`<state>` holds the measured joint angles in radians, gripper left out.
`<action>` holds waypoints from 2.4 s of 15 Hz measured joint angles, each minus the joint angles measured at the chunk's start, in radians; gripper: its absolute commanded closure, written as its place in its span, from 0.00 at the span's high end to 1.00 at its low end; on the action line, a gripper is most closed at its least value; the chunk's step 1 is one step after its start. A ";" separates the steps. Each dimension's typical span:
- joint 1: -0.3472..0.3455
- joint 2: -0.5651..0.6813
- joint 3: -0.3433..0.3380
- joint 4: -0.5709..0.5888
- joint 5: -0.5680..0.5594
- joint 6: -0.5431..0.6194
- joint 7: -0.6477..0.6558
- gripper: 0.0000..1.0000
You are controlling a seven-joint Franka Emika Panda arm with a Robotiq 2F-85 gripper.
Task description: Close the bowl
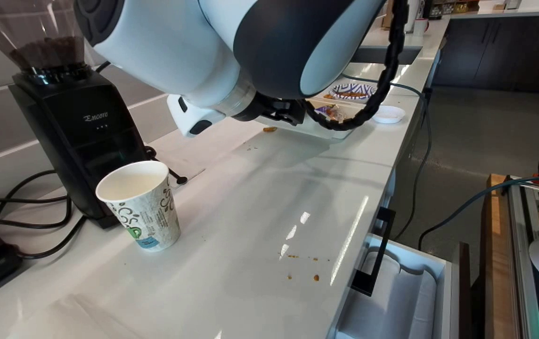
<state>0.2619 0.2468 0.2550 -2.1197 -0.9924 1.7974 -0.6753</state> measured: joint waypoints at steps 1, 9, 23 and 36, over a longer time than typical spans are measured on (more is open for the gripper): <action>-0.005 0.000 -0.004 0.000 -0.007 -0.001 -0.003 1.00; -0.039 -0.013 -0.030 0.009 -0.073 -0.043 -0.036 1.00; -0.103 -0.041 -0.082 0.011 -0.158 -0.060 -0.092 1.00; -0.091 -0.021 -0.056 0.015 -0.139 -0.060 -0.040 1.00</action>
<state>0.1708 0.2256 0.1986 -2.1044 -1.1316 1.7372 -0.7154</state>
